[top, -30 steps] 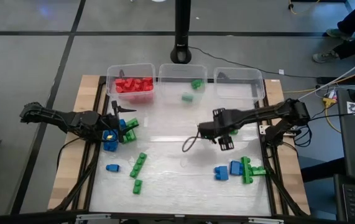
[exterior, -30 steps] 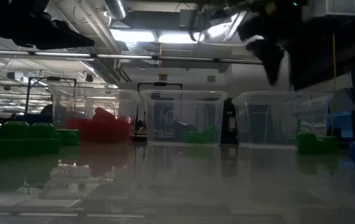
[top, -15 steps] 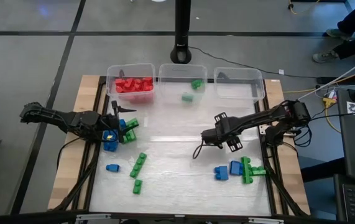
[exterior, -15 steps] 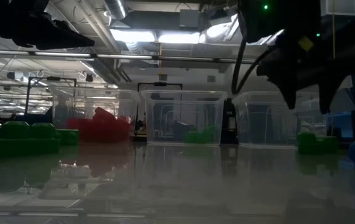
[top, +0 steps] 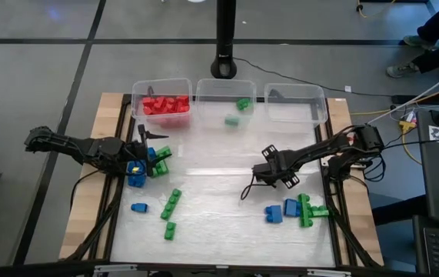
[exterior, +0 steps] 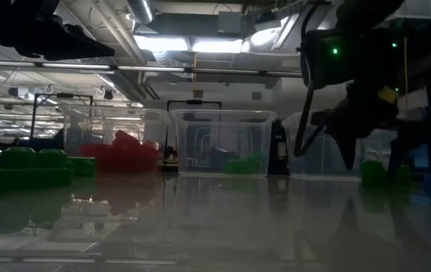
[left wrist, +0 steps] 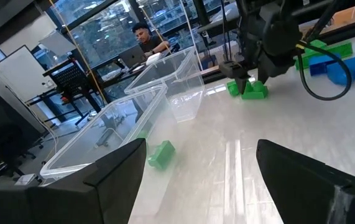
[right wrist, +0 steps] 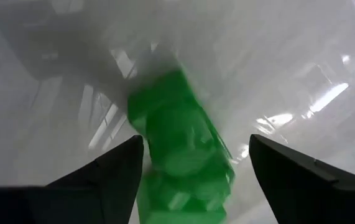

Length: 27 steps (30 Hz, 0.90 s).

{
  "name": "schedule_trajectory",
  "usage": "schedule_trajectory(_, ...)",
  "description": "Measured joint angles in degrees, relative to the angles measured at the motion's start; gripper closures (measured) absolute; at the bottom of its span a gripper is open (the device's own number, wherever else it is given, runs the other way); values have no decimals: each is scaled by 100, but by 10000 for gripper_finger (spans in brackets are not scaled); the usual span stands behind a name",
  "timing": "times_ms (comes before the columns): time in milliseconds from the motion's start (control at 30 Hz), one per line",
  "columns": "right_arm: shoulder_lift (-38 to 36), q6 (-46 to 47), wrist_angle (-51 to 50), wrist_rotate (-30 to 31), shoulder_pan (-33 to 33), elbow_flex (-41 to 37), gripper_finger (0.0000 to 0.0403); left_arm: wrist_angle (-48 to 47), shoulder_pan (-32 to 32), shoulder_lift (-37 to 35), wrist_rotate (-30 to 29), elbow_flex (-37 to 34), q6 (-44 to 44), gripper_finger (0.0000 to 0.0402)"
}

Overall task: Sort blocks
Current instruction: Put the green game piece into the middle transparent bin

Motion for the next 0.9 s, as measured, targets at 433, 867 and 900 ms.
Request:
schedule_trajectory(433, -11, -10, 561, 19, 2, -221, 273, -2, 0, -2, 0, 0, -15, 105)
schedule_trajectory(867, 4, 615, 507, 348, 0, 856, 261, -13, 0, -2, 0, 0, -17, 105)
schedule_trajectory(900, 4, 608, 453, 443, 0, 1051, 265, -13, -1, -1, 1, 0, -17, 105)
